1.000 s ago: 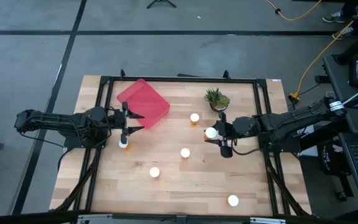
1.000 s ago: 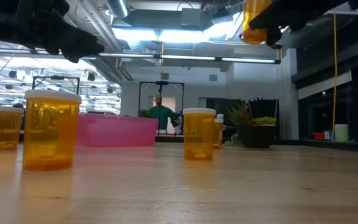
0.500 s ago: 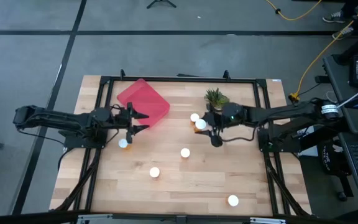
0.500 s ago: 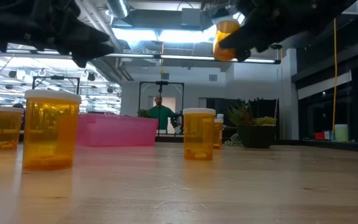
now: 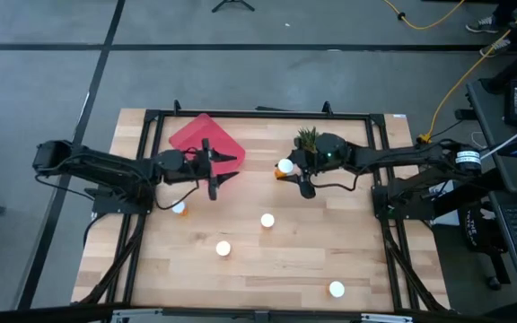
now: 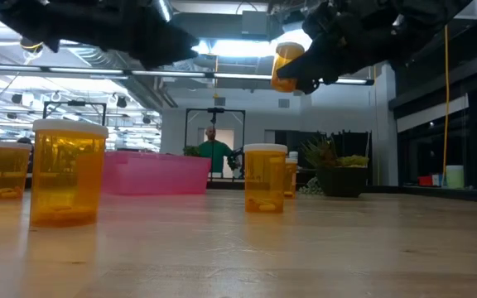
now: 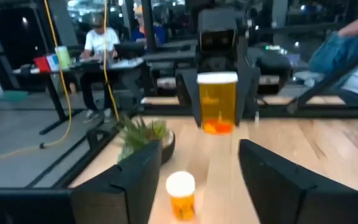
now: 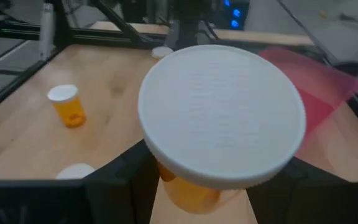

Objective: Pick and place pill bottles into a basket
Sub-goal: Put the orange pill bottle into the red container

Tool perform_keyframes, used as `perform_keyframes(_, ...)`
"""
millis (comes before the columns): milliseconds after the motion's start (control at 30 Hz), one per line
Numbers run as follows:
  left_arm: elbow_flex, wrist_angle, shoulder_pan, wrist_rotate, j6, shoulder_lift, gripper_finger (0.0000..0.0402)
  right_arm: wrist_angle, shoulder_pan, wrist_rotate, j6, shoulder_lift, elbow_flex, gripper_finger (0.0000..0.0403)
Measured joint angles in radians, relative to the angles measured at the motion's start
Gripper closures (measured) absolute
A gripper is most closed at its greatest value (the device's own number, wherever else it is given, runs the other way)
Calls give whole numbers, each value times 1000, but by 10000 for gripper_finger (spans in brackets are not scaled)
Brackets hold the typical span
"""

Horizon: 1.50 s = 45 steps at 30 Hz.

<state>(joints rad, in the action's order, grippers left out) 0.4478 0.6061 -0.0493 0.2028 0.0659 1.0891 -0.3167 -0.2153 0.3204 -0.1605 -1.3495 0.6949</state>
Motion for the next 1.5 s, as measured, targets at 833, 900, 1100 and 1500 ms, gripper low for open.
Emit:
perform_keyframes(833,193,43,-44,-119,-87,337,184,8,-18,50,-28,0,0,205)
perform_keyframes(900,199,79,-44,-124,-88,341,182,8,-18,49,-32,0,0,205)
perform_keyframes(1100,218,83,-45,-152,-96,343,173,8,-18,48,-45,0,0,205)
perform_keyframes(1500,314,83,-44,-175,-105,455,146,8,-18,48,-54,0,0,205)
